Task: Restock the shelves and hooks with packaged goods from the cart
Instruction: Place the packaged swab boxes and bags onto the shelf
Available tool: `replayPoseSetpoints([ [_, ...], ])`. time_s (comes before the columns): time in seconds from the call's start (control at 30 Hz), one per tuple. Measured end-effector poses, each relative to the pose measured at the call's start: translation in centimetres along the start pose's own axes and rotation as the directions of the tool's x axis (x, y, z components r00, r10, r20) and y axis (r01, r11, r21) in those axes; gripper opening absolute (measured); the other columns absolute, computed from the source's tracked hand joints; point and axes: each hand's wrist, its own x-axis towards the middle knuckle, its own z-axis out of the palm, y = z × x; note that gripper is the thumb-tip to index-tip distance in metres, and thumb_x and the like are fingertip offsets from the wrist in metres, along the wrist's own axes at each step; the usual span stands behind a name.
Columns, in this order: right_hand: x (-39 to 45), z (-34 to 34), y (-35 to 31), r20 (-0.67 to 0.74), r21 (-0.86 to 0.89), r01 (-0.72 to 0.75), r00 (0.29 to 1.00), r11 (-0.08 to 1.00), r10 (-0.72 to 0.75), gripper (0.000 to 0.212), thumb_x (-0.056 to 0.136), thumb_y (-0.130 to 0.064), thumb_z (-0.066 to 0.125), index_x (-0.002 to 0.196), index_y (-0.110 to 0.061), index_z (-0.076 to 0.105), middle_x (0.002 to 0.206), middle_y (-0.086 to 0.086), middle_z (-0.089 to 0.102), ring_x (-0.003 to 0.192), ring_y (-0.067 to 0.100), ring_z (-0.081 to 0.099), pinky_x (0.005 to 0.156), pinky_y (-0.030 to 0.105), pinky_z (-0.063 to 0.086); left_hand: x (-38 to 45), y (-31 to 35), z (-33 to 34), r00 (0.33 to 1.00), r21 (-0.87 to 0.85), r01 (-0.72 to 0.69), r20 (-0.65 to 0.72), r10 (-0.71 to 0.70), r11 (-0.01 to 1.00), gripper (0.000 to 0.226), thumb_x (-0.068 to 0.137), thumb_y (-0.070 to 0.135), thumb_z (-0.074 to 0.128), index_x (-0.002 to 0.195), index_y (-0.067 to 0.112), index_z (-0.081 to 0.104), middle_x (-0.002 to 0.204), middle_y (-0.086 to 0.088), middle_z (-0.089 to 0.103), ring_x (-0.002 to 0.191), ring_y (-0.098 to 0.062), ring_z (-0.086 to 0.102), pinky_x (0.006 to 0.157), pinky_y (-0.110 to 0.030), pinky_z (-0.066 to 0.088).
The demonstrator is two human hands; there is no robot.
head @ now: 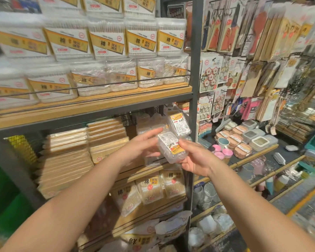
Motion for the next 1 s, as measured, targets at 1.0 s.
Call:
replayPoseSetpoints([
  [1.0,2.8,-1.4,-1.6,-0.480,-0.512,0.249,0.711,0.822,-0.514,0.020,0.095,-0.037,0.058,0.100,-0.018,0.064,0.092,-0.002,0.065,0.083,0.014,0.062,0.072,0.030,0.048,5.9,1.2,-1.8,0.863,0.114,0.179,-0.494,-0.101,0.977,0.040,0.081,0.030,0.074,0.114,0.011,0.060,0.102,-0.003,0.071,0.085,-0.015,0.068,0.074,-0.030,0.057],
])
